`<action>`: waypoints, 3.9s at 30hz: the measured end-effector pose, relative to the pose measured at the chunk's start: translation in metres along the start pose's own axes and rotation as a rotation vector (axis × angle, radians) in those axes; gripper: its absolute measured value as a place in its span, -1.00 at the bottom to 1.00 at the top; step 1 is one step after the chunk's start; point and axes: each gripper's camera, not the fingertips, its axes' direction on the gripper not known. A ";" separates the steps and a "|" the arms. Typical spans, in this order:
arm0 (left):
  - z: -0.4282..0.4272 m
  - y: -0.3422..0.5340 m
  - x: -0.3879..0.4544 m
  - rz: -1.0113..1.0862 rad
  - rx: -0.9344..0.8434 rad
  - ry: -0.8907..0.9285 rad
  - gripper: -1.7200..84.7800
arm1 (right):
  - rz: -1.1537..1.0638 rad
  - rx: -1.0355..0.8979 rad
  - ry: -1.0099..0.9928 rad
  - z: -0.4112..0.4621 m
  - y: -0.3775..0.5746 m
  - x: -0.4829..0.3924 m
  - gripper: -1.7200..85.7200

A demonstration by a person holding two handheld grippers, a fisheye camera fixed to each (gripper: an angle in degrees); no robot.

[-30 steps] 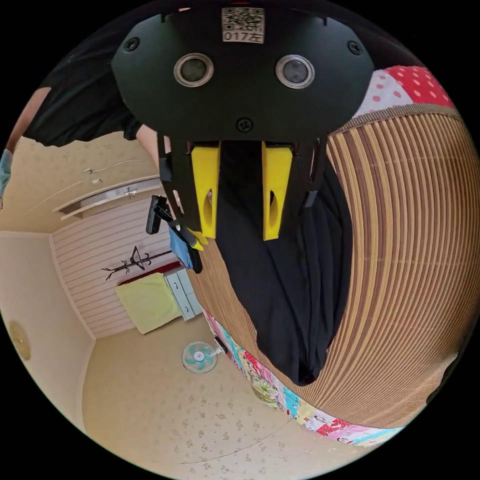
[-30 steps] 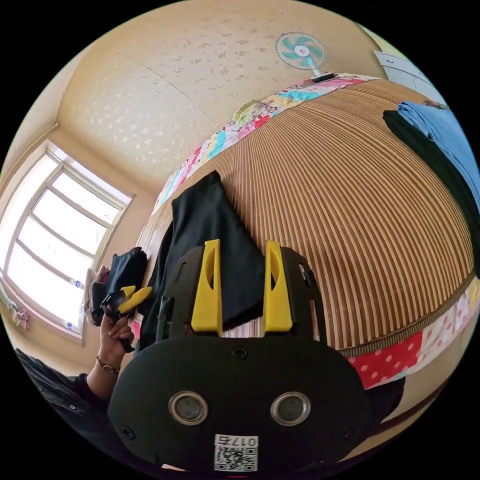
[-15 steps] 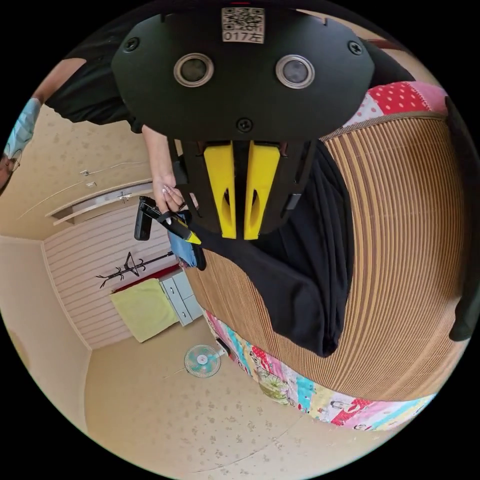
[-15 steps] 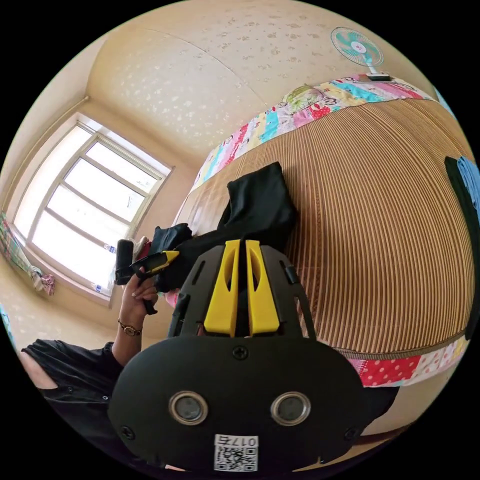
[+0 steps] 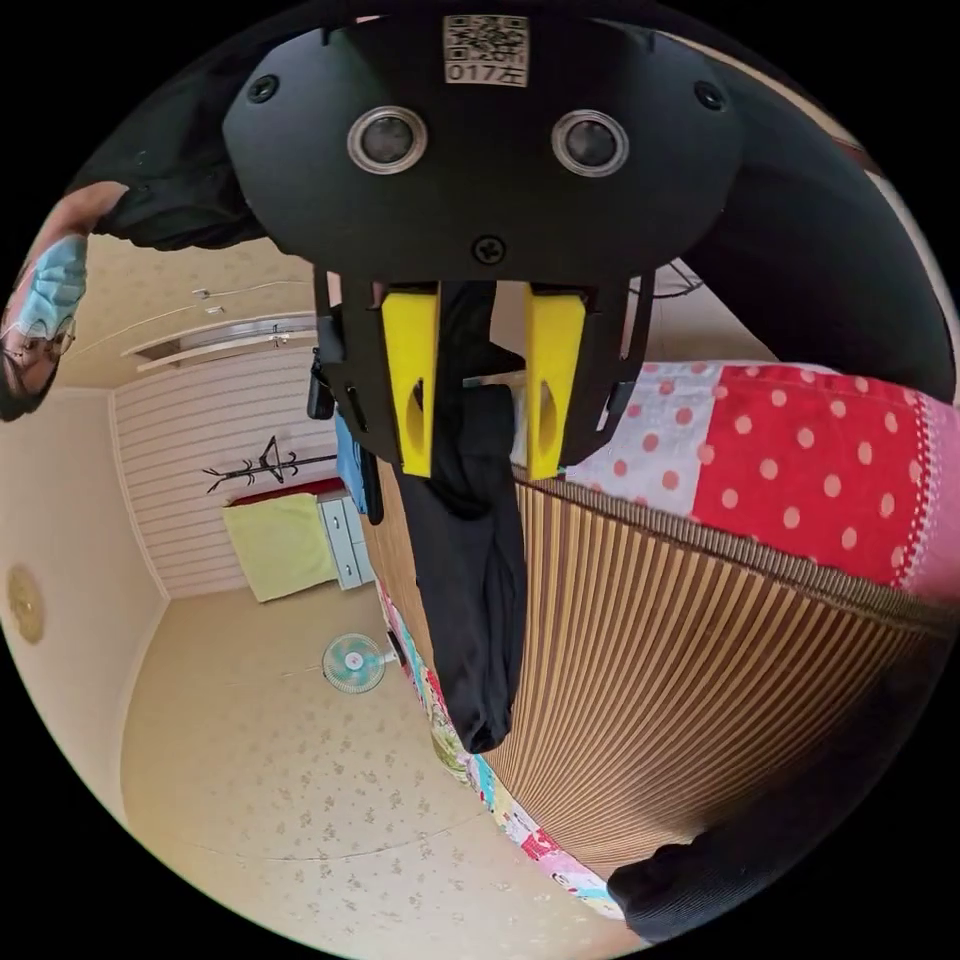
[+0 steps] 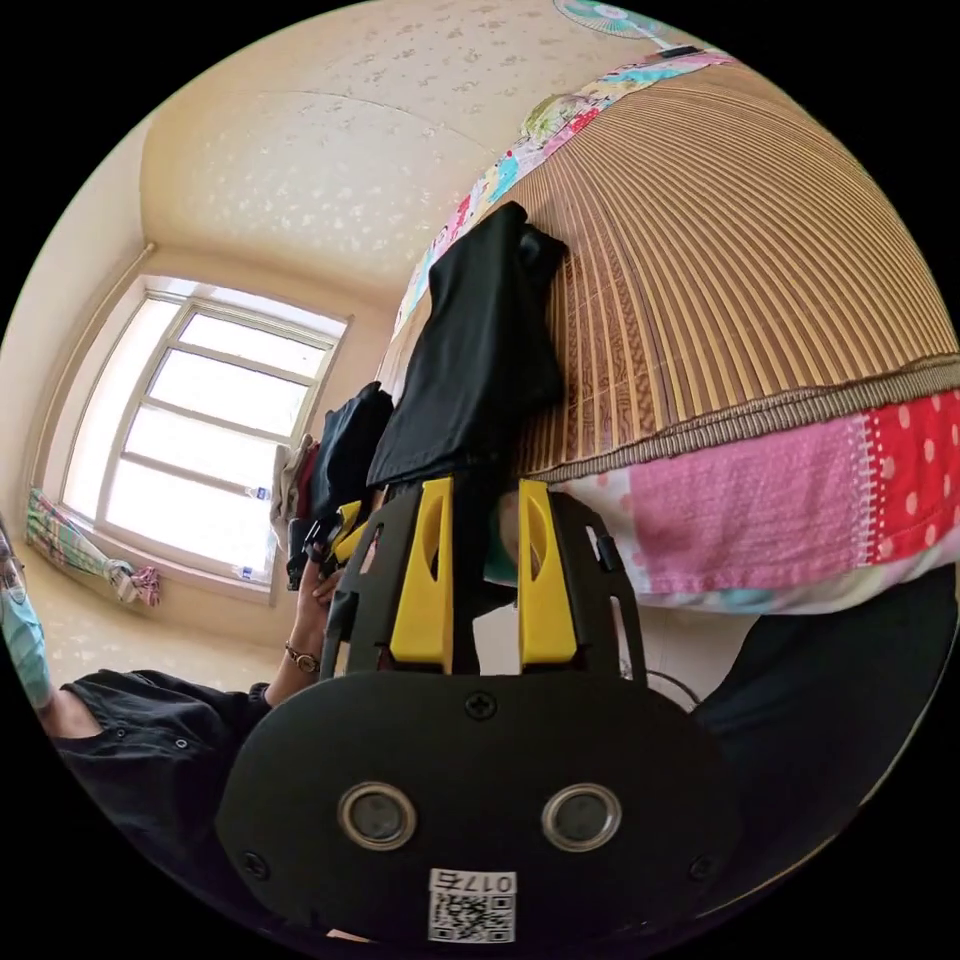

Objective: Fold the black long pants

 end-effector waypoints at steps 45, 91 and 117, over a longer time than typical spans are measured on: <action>-0.042 0.101 -0.010 0.254 0.198 0.016 -0.70 | -0.385 -0.246 0.722 0.456 -0.379 -0.033 -0.72; -0.088 0.133 -0.016 0.250 0.339 0.130 -0.71 | -1.362 -0.378 1.270 0.414 -0.096 -0.149 -0.89; -0.024 0.104 0.019 0.121 0.075 0.045 -0.70 | -0.346 0.181 0.392 0.052 0.119 0.022 -0.71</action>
